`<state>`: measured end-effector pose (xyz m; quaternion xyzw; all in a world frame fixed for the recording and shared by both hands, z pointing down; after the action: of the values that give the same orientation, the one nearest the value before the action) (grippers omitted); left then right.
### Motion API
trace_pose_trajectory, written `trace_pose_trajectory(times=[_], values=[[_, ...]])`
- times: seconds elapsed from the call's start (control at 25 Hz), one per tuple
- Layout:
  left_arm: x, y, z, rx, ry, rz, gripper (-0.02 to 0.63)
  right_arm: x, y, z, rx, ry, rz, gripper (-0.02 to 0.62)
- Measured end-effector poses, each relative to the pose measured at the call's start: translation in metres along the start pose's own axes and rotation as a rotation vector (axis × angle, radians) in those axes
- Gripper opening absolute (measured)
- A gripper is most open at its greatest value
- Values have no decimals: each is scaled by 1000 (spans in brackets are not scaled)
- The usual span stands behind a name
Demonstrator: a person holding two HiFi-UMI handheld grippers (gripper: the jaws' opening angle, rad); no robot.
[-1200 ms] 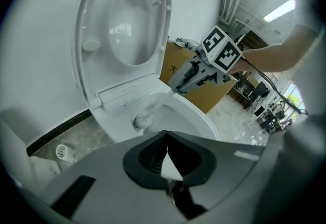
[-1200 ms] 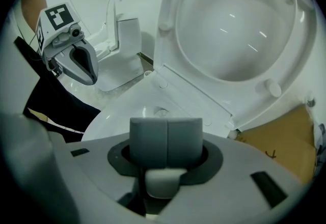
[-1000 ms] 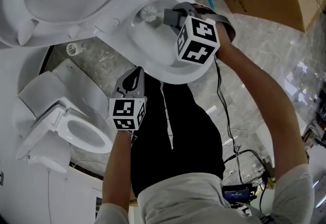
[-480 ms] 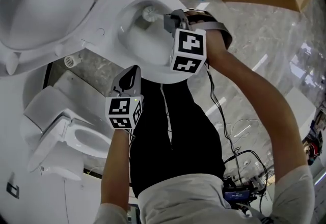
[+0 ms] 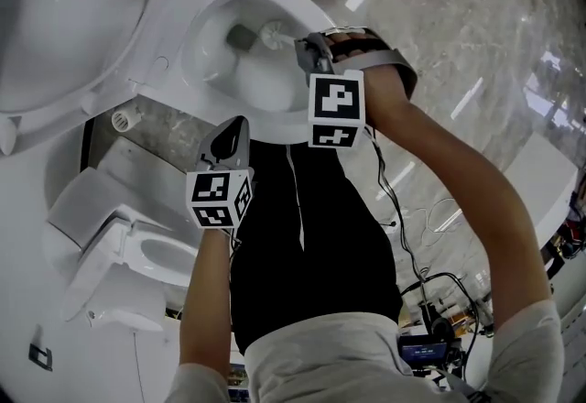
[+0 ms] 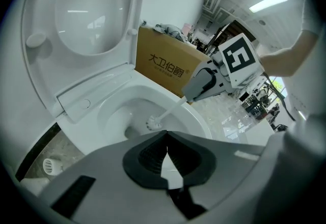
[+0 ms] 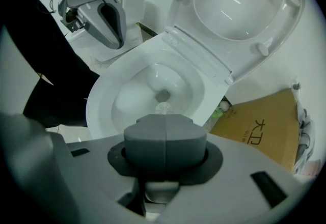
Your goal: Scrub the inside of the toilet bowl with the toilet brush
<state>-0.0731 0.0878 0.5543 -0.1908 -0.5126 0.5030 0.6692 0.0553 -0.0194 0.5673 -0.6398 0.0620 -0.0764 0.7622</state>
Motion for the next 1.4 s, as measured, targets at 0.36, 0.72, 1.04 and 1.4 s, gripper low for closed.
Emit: trace_pose_trajectory(times=[0.36,0.72,1.04,1.4], values=[[5,3,-7,14,-6,5,9,-1,10,64,-163,28,-3,146],[13,17,-1,3,20,-14,9,-58,19,79,-180,-69,-179,146],[24,32,14,-33,69,-39,9,-108,28,55,-125,-200,-327,146],[32,33,19,-39,89,-46,9,-110,16,54,-103,-213,-302,146]])
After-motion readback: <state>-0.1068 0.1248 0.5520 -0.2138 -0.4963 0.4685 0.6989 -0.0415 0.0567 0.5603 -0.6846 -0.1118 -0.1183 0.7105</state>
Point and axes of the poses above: the fingertips, and each gripper's own axes: y backward along the fingers, z to its left, x out of its underside, the point moved 2 cm from there along y, backward along the fingers, and after that the axes turned 2 degrees about z, right-handed, at the moved point
